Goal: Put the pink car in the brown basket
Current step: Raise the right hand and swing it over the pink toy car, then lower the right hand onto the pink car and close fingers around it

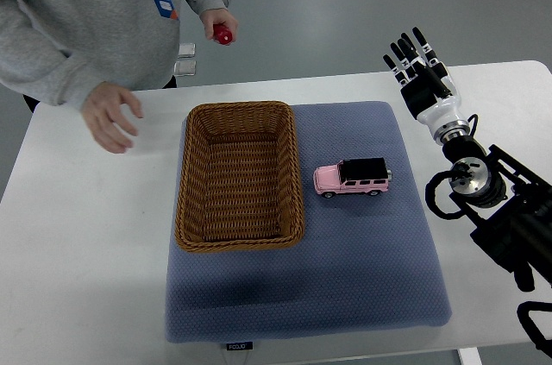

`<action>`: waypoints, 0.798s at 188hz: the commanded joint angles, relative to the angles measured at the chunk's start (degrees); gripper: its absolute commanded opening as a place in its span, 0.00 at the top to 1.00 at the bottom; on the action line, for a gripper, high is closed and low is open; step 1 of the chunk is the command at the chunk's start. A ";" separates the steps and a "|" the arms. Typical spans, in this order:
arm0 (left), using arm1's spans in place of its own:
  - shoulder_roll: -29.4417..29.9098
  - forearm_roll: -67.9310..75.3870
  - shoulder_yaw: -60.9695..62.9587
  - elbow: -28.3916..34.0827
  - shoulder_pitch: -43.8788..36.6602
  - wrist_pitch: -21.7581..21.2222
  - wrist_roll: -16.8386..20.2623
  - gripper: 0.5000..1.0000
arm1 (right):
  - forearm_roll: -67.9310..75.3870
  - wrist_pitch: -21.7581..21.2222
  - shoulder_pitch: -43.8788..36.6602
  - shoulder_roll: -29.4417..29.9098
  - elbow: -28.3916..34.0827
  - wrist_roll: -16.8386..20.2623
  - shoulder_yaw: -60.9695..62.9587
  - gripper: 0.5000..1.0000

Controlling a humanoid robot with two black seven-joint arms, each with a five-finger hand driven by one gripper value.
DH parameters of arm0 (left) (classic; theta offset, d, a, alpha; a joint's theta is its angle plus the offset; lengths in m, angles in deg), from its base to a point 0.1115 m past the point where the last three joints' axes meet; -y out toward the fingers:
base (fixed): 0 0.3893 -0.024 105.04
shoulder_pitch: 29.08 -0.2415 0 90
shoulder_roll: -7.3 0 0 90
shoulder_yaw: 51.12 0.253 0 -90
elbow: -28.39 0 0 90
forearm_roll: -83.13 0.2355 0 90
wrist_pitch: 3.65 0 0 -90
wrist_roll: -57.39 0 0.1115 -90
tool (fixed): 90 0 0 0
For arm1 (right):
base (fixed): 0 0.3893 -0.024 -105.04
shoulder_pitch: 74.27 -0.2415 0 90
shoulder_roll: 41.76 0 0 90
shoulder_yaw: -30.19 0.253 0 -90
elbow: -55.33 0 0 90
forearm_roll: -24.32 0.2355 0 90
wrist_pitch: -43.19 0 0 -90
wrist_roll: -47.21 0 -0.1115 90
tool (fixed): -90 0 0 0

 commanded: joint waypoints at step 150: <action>0.00 0.00 -0.09 0.09 0.00 -0.08 0.18 0.00 | -69.63 -13.70 -30.16 -28.83 19.95 8.34 -50.54 0.17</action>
